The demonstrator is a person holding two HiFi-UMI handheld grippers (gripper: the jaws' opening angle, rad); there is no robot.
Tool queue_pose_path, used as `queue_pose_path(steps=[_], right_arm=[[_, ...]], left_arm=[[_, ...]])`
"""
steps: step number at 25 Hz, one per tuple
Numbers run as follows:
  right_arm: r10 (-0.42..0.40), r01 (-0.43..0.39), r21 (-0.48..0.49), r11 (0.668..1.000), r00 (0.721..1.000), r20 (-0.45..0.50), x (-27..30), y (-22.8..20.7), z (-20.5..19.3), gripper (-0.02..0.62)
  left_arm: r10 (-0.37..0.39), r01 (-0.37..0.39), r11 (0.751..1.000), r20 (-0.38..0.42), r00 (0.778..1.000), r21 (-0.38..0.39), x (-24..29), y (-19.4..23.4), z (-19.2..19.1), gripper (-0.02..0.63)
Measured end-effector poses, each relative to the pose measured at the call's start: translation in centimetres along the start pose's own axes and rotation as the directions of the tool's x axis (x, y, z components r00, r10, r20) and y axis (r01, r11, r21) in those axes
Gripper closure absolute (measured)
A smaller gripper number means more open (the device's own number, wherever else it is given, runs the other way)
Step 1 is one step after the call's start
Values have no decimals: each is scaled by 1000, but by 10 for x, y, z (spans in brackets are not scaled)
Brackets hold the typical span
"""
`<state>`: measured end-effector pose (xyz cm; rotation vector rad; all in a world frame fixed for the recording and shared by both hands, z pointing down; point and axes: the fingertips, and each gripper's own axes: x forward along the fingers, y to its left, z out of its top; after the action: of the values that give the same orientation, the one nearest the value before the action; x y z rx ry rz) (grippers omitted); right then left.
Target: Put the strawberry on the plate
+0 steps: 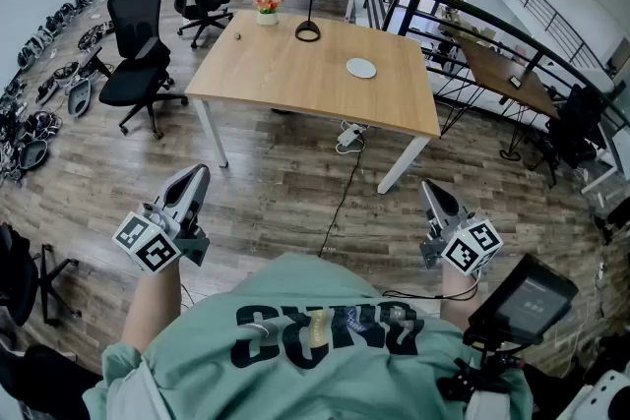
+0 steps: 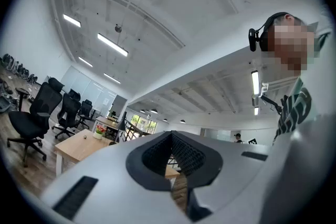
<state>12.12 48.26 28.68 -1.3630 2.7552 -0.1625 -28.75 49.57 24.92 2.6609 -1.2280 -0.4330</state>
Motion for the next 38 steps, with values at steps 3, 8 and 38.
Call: queue_pose_path(steps=[3, 8, 38], right_arm=[[-1, 1, -2, 1000, 1000, -4, 2, 0, 0, 591], [2, -2, -4, 1000, 1000, -6, 0, -6, 0, 591], [-29, 29, 7, 1000, 999, 15, -35, -48, -12, 591]], left_arm=[[-4, 4, 1000, -5, 1000, -4, 2, 2, 1, 604], [-14, 14, 1000, -7, 1000, -4, 9, -1, 1, 604], [-76, 77, 997, -55, 996, 5, 69, -37, -20, 604]])
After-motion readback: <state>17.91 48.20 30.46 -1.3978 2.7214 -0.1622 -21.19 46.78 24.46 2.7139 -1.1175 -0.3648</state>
